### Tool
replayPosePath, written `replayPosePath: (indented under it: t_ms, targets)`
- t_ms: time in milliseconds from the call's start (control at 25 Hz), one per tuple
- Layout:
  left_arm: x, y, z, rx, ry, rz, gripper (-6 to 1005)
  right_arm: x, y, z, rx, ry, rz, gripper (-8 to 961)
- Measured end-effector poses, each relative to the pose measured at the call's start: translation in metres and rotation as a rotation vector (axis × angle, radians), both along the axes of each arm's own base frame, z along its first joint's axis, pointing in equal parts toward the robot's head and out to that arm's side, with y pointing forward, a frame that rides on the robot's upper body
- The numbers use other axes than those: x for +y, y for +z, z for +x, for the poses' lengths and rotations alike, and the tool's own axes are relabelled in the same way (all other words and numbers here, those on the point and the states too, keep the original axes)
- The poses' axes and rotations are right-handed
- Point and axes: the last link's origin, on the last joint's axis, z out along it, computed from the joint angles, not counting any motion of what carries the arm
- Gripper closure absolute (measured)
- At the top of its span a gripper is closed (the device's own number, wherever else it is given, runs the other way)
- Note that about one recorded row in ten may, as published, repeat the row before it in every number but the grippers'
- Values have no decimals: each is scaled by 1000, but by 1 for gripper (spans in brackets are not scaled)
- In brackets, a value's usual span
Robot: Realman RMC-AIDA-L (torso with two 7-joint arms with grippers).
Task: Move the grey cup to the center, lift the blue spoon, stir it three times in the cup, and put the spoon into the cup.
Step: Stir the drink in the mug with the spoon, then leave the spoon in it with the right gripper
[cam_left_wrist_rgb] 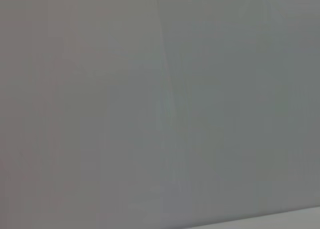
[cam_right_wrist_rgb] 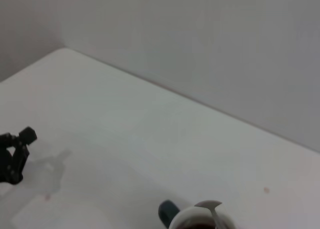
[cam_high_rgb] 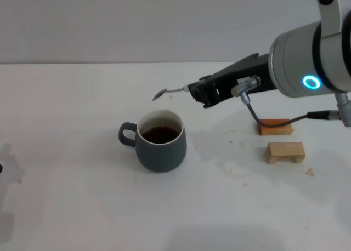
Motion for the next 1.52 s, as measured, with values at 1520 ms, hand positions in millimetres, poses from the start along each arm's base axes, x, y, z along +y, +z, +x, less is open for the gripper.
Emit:
replayPosePath:
  t_ms: [1520]
  targets:
    - [-3,3,-1,7,-5,11,1001,20,-44,28,-59,-55,-68,786]
